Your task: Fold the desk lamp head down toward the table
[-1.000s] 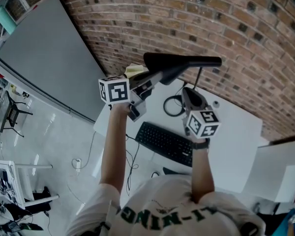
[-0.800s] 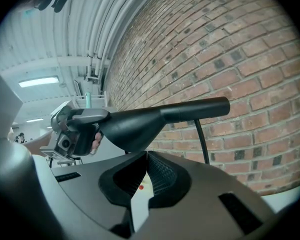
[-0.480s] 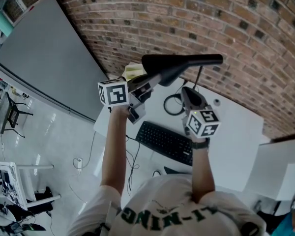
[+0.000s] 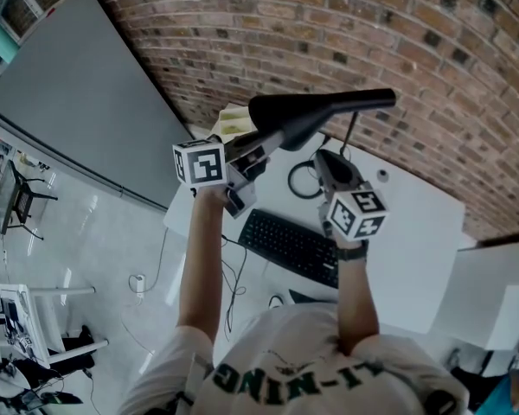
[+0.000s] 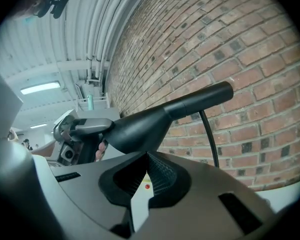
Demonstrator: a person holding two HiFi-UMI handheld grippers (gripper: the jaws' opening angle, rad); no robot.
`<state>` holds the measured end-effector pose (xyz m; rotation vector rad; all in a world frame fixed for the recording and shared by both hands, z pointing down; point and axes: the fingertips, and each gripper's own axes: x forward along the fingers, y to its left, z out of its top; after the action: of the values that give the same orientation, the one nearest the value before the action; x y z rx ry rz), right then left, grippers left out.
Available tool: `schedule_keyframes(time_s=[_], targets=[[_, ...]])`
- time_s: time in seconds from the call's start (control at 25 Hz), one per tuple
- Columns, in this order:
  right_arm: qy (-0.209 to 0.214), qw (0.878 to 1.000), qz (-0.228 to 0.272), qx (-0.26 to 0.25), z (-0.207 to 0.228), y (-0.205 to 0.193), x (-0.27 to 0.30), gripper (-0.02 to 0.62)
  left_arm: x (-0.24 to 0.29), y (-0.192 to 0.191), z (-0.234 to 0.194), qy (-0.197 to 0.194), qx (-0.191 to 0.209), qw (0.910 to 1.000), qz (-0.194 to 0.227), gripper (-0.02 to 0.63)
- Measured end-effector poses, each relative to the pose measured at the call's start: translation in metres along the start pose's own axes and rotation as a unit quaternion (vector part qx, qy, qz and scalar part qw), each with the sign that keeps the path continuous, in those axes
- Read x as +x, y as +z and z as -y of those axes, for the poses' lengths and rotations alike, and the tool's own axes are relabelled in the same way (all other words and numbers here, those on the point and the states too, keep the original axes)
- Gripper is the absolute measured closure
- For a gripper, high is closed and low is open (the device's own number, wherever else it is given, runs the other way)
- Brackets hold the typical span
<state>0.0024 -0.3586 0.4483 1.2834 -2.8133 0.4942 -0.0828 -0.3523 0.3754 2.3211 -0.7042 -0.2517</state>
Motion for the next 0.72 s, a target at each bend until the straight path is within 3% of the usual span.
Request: schedule_keyframes(time_s=[0.72], targets=[[0.000,1.000,-0.006,0.010,0.007,-0.012,0.002,0.592,0.004,-0.030,-0.021,-0.006,-0.054,0.9985,-0.004,0.589]])
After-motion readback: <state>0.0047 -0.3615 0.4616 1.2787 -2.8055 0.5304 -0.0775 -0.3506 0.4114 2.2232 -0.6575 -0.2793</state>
